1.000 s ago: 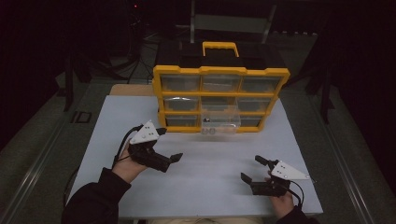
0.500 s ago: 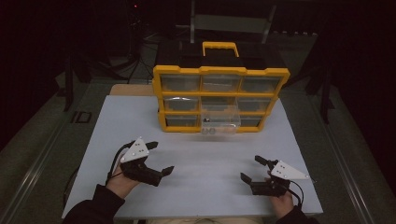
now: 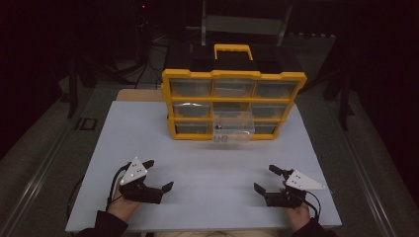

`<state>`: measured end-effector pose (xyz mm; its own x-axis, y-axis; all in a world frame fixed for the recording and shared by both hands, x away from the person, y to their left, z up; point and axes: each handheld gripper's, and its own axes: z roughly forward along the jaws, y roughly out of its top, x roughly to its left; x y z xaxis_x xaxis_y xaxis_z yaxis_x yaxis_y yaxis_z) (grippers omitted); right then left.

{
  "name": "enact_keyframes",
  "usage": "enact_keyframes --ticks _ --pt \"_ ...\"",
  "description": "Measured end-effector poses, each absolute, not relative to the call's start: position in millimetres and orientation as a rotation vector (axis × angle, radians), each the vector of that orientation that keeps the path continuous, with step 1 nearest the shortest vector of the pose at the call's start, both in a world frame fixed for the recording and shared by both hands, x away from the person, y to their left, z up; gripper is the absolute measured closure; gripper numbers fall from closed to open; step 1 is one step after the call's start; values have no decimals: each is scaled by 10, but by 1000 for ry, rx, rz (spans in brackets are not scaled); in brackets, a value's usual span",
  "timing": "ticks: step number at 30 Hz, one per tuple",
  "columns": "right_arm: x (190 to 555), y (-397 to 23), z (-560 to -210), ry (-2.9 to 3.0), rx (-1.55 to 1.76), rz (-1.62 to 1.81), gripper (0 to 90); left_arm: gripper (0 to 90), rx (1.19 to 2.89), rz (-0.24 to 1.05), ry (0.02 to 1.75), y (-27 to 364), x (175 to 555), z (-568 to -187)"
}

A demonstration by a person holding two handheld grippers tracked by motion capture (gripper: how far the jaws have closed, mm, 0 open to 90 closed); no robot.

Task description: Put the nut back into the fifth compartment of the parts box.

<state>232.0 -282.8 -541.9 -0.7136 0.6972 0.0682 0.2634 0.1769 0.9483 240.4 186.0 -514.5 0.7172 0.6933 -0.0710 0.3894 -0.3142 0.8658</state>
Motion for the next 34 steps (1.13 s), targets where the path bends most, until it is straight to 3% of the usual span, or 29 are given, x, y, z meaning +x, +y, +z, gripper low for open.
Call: enact_keyframes --ticks 14,34 --pt "2315 -2832 -5413 2077 905 1554 107 0 1948 490 941 2003 2361 -5303" --pt "2313 -2824 -5413 2087 898 1550 107 0 1941 474 938 1990 2355 -5399"
